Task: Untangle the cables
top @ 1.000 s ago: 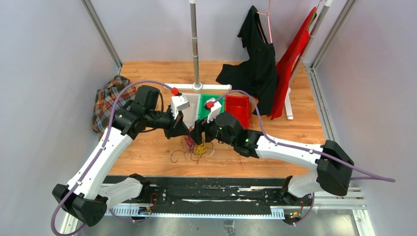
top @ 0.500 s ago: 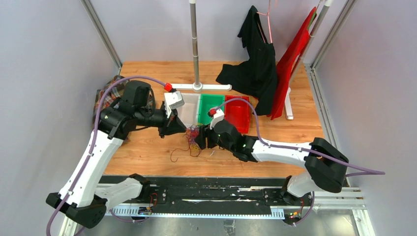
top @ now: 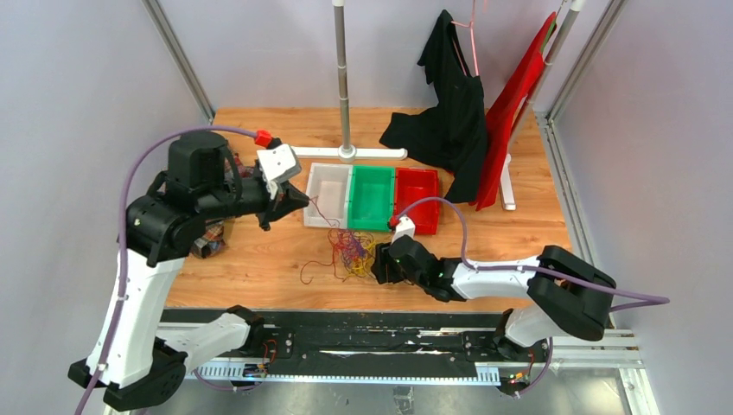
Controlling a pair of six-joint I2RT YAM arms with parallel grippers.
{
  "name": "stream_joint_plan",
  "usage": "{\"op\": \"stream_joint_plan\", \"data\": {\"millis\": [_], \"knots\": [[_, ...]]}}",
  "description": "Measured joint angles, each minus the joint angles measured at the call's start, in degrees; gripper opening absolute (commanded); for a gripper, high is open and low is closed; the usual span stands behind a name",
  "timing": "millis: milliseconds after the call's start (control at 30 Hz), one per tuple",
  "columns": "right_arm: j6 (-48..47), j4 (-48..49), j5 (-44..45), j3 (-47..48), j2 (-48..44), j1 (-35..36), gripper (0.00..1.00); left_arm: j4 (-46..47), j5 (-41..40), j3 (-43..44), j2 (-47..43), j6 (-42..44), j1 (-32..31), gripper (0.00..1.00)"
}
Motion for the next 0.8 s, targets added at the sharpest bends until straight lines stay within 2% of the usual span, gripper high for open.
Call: {"op": "stream_joint_plan", "data": {"millis": [100,200,367,533,800], "knots": [[0.7,-0.8,0.7,-1.6,-1.6,0.0,0.57,-0.2,-2.6,4.0,0.0,0.6,0.0,0.0],[1.1,-2.6,1.4,-2.4,-5.5,0.0,0.66,-0.2,-5.1,6.8,0.0,1.1,0.0,0.0],[-0.2,-7.5,1.4,-1.4,-15.6,0.0,0.74,-0.1,-7.0,5.3,-1.3,2.1,0.0,0.0],[-4.3,-12.3,0.0,7.4,-21.9,0.0,0.74,-0.3,-7.4,0.5,-2.4,2.4,0.0,0.0],[-11.4,-13.4,-6.3,27.3,-16.2,1.5,0.74,-0.4,-7.3,-2.6,-2.7,2.4,0.0,0.0]]}}
